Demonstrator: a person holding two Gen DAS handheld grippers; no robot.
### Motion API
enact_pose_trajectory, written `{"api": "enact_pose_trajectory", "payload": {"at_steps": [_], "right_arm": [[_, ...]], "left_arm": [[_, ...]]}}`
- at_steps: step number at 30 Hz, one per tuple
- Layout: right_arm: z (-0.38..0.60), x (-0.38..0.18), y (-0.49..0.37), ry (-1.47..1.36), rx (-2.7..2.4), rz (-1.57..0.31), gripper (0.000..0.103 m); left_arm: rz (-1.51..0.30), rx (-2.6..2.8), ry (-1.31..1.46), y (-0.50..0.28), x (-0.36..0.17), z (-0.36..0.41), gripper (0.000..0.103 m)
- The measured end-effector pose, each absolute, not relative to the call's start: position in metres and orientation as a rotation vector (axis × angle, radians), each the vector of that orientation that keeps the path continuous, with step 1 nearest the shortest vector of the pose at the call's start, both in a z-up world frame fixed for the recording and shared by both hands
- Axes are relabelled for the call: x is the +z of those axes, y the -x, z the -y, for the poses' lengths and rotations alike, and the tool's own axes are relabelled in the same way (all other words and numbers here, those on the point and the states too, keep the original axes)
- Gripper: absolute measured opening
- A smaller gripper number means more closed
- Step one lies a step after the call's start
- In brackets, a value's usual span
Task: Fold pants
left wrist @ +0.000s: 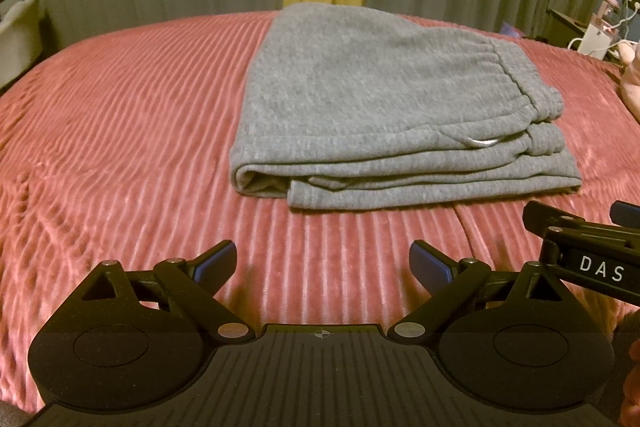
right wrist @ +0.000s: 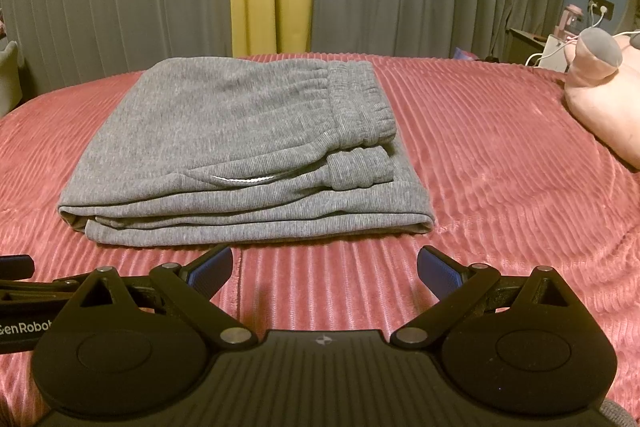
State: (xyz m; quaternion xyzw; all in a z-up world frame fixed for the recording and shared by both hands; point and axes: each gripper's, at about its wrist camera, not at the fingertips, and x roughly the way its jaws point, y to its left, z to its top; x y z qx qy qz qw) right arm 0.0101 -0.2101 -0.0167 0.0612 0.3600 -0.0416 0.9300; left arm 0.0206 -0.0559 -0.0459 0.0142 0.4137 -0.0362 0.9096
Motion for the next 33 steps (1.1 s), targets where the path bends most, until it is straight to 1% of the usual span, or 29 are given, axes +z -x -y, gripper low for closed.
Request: {"api": "enact_pose_trajectory", "payload": {"at_steps": [33], "right_arm": [[0.2105,-0.0163,-0.0109,-0.121,-0.086,-0.732,0.099]], "left_arm": [[-0.857,-0.08,-0.039,-0.0204,-0.0471,0.0553,0.098]]}}
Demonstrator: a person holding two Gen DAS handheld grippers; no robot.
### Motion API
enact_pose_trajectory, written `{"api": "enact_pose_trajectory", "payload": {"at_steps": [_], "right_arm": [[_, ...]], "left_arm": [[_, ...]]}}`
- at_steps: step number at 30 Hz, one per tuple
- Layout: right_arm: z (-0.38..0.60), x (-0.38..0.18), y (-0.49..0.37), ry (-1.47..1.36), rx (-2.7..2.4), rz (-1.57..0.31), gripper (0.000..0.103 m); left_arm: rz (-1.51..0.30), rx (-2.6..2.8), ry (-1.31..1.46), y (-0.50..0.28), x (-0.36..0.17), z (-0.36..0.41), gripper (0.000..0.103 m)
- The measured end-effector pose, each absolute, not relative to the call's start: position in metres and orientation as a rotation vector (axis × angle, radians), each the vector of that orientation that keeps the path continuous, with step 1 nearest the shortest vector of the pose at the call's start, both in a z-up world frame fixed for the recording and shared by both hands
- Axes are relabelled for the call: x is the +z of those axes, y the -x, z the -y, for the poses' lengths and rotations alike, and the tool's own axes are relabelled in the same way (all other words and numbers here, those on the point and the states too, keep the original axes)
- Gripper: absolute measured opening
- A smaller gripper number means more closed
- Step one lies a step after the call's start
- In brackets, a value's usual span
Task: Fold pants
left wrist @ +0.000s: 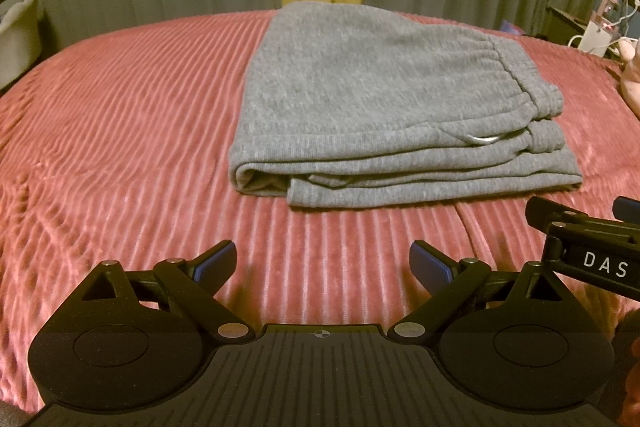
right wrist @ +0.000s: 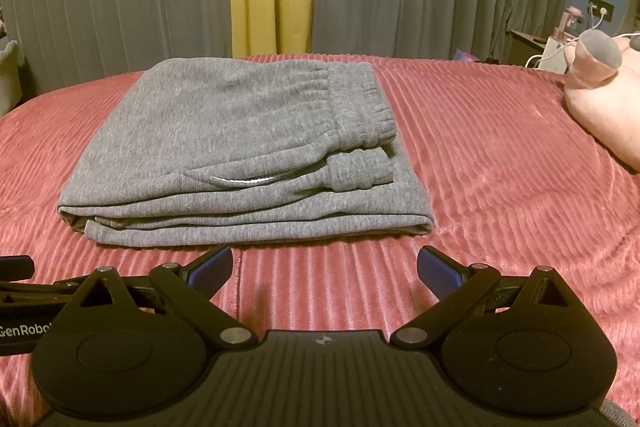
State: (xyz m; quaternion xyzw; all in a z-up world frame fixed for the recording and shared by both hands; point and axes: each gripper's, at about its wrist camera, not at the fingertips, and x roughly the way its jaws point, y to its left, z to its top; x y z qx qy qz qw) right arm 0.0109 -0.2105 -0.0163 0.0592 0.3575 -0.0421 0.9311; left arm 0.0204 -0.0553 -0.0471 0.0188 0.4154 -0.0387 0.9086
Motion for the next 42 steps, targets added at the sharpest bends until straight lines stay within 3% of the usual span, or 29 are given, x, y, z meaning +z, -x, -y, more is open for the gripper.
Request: {"api": "enact_pose_trajectory", "payload": {"at_steps": [42], "right_arm": [[0.2086,-0.0151,-0.0104,-0.11,-0.086,-0.723,0.099]], "left_arm": [[-0.859,-0.097,-0.064,-0.0196,-0.0482,0.057,0.098]]}}
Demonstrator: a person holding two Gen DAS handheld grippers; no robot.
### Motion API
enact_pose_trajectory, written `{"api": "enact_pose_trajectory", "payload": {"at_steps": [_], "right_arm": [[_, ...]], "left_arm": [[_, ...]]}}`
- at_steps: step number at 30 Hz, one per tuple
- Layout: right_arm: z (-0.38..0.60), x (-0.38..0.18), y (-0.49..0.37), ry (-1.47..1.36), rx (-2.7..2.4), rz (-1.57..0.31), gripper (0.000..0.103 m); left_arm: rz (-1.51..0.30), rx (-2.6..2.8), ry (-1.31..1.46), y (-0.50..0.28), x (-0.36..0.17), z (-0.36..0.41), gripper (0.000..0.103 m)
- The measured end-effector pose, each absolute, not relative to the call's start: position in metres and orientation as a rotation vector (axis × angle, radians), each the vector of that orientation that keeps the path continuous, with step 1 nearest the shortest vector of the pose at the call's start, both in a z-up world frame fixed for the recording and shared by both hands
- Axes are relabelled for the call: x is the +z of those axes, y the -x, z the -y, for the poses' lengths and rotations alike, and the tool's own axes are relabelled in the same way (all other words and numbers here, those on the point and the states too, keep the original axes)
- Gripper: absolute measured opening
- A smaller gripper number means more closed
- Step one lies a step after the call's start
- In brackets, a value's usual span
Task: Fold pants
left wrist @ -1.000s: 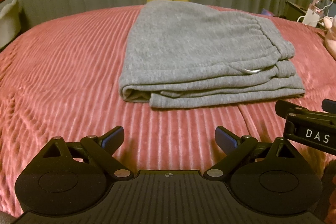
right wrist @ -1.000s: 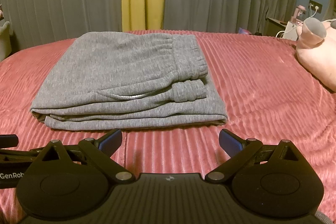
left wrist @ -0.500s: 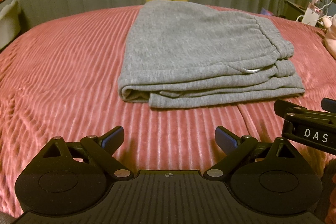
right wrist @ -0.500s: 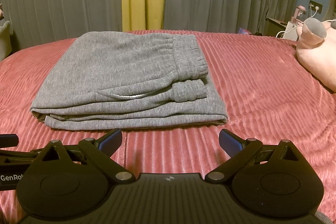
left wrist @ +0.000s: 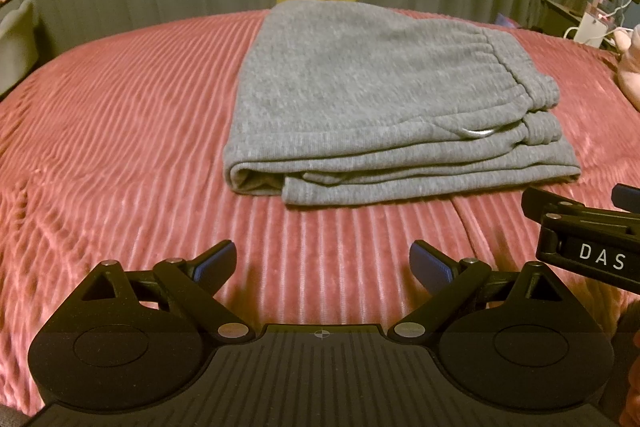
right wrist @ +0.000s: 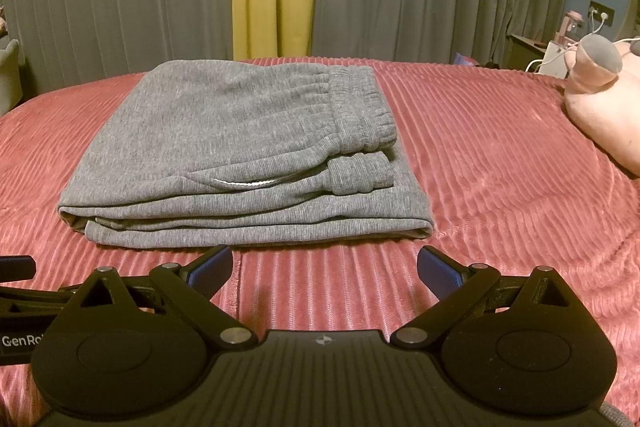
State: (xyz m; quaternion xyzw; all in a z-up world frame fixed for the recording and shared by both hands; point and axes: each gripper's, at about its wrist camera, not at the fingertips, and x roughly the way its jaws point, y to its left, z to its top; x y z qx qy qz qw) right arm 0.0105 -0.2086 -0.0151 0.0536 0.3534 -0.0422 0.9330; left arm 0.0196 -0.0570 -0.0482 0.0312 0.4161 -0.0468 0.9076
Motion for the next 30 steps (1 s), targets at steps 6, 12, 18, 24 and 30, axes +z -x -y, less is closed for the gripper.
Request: {"api": "enact_pose_trajectory", "payload": {"at_steps": [6,12,18,24,30], "right_arm": [[0.2082,-0.0155,-0.0108,-0.109,-0.086,-0.723,0.099],[0.2075,-0.0159,-0.0109,-0.108,-0.087,-0.723,0.099],[0.2073,-0.0162,-0.0111,-0.108,-0.087,-0.722,0.099],[0.2074,-0.0165,-0.0112,-0.108,-0.088,-0.723,0.099],[0.2073,-0.0164,-0.011,-0.107,-0.088,-0.723,0.099]], "left_arm": [[-0.859,-0.098,-0.066,-0.0196,-0.0485,0.0569,0.098],[-0.86,-0.102,-0.071,-0.0189,-0.0497,0.0563,0.098],[-0.86,-0.103,-0.072,-0.0188,-0.0499,0.0561,0.098],[-0.86,-0.103,-0.073,-0.0185,-0.05,0.0561,0.098],[-0.861,-0.104,-0.075,-0.0189,-0.0505,0.0558,0.098]]}}
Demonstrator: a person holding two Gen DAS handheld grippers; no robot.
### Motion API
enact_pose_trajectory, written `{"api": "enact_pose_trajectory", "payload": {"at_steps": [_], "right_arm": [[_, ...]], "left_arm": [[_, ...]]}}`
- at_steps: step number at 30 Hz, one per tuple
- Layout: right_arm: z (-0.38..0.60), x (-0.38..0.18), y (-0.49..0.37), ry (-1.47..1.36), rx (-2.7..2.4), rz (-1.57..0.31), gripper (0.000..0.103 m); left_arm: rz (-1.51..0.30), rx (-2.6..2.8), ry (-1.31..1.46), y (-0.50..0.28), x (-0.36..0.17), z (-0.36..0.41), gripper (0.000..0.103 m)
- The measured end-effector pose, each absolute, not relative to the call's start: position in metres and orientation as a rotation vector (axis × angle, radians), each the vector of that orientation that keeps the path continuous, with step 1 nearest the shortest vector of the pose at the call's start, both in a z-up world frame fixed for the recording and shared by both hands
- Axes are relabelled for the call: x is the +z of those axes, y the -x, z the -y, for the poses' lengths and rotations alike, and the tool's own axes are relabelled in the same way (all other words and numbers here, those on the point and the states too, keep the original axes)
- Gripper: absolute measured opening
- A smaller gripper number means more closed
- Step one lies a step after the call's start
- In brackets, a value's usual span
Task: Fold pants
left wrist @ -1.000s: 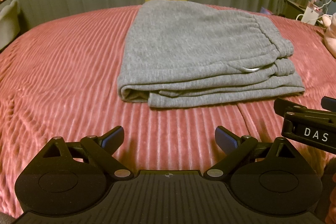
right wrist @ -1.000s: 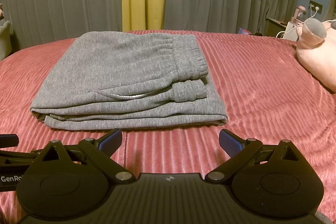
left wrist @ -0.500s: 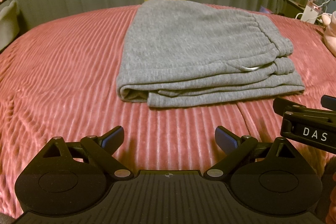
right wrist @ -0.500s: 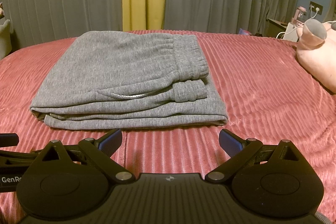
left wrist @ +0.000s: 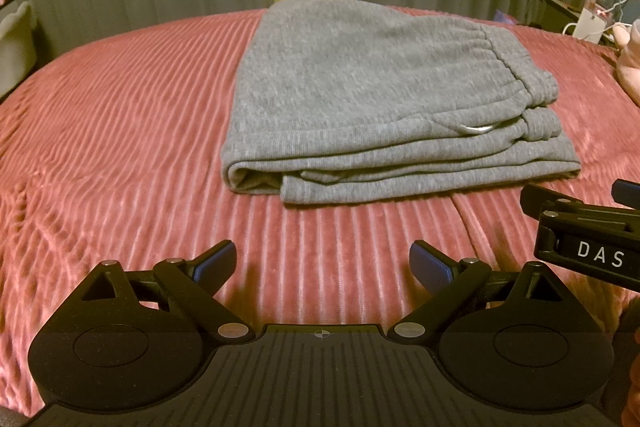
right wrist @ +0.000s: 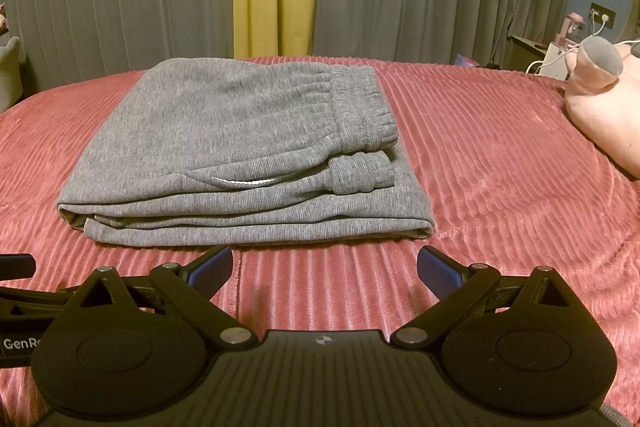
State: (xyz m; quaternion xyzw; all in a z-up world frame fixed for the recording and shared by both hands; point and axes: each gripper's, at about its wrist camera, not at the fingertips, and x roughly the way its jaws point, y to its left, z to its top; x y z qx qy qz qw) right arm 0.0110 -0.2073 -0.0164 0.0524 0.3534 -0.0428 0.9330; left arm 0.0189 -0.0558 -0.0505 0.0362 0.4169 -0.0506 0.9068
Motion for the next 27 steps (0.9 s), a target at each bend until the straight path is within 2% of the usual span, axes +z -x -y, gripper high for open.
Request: {"api": "enact_pose_trajectory", "payload": {"at_steps": [27], "right_arm": [[0.2064,-0.0195,-0.0106,-0.104,-0.087,-0.728,0.099]], "left_arm": [[-0.866,-0.112,-0.082,-0.0185,-0.0529,0.0531,0.098]]}}
